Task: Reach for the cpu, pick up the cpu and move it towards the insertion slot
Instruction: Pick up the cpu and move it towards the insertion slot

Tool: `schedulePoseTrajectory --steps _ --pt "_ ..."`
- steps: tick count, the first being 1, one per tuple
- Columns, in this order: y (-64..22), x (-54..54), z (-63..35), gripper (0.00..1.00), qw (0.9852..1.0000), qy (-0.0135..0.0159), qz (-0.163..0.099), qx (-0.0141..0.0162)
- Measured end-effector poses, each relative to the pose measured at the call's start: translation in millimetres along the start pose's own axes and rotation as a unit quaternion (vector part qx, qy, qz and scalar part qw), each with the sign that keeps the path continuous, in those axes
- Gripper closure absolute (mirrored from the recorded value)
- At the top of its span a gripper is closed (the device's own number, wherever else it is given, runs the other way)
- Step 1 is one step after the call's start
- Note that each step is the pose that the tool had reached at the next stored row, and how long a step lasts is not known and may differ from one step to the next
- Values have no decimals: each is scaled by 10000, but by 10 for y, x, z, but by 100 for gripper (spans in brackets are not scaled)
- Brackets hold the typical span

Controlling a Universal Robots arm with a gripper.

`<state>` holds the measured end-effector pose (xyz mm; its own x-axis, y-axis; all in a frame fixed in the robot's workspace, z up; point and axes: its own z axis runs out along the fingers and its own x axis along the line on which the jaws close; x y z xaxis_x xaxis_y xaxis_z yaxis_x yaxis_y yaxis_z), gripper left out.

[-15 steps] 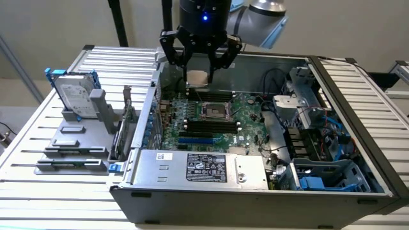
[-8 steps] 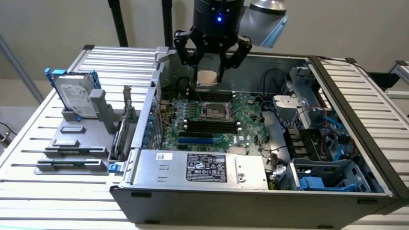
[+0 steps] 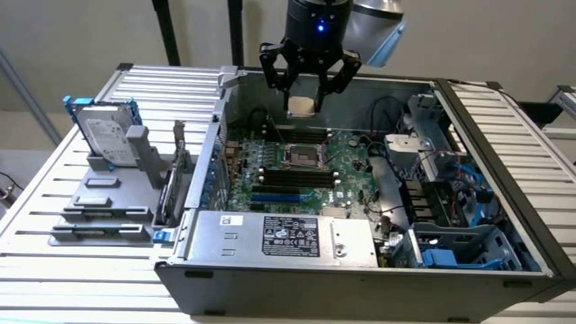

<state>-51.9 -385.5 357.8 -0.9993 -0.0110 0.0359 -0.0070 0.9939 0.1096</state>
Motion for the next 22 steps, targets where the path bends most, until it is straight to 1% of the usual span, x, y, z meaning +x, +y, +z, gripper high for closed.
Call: schedulePoseTrajectory --steps 3,6,10,11,13,16,20,22 --pt "100 -53 52 45 10000 0 0 1" --pt "190 -81 79 45 10000 0 0 5" --pt "297 -97 90 45 10000 0 3 30" --pt "319 -101 93 45 10000 0 6 40" --pt "350 -107 96 45 10000 -1 15 58" --pt "370 -128 97 45 10000 -5 53 84" --pt "398 -155 99 45 9999 -10 106 128" --pt "420 -159 101 45 9998 -12 129 135"
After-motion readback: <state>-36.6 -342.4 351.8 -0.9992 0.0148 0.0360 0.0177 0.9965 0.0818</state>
